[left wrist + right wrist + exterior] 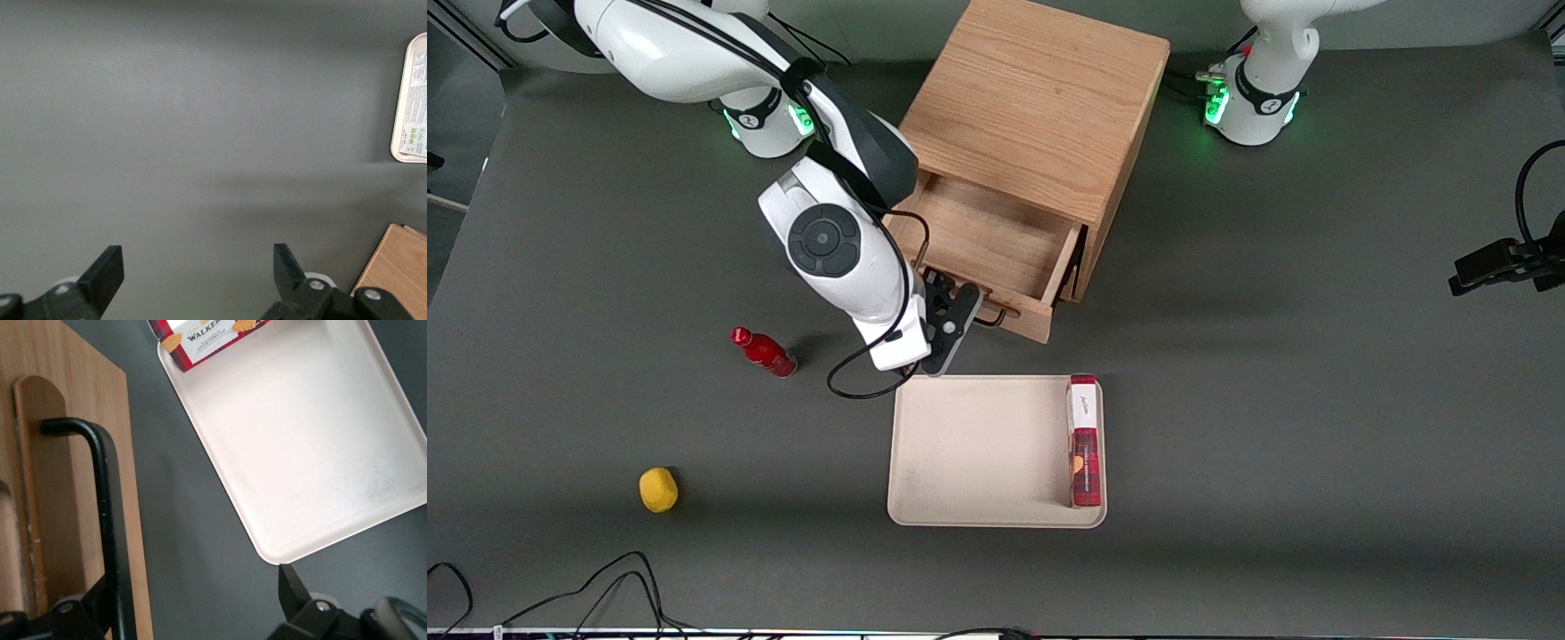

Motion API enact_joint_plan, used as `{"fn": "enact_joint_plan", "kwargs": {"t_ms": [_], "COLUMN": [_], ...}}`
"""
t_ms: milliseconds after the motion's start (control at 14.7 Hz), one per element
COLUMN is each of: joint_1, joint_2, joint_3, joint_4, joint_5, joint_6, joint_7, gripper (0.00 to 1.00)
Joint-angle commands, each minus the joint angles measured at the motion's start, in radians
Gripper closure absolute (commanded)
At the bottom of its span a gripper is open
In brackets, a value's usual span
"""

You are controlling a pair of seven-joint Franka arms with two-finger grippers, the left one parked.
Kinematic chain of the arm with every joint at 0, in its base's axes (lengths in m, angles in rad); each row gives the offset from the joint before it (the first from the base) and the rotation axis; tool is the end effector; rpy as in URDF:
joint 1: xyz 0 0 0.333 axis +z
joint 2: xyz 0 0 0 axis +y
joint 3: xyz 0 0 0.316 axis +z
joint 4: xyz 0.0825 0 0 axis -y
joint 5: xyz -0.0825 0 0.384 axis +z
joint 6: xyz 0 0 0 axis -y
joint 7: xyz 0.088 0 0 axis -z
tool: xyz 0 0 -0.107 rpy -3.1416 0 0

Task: Open upper drawer
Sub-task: 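Pull the upper drawer outward by its handle with the right gripper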

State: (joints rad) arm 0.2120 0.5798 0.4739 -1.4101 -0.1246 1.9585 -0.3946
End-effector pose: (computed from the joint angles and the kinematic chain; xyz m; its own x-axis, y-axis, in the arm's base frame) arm 0.5921 0.3904 0.3949 0.4957 0.8649 0.0792 0.8664 -0.4861 -0.1141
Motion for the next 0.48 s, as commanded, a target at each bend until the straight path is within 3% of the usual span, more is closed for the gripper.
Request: {"fn": "enact_joint_plan", "kwargs": {"t_ms": [0, 408], "joint_1": [0.000, -0.016], "joint_2": [0.040, 0.046], "joint_3": [0.003, -0.014], "joint_4": [0.048, 0.080], "joint_5": [-0.013, -0.010], "joint_6": [0.013, 0.017], "joint_7": [-0.029, -0.055], "gripper": [0.00, 0.00]}}
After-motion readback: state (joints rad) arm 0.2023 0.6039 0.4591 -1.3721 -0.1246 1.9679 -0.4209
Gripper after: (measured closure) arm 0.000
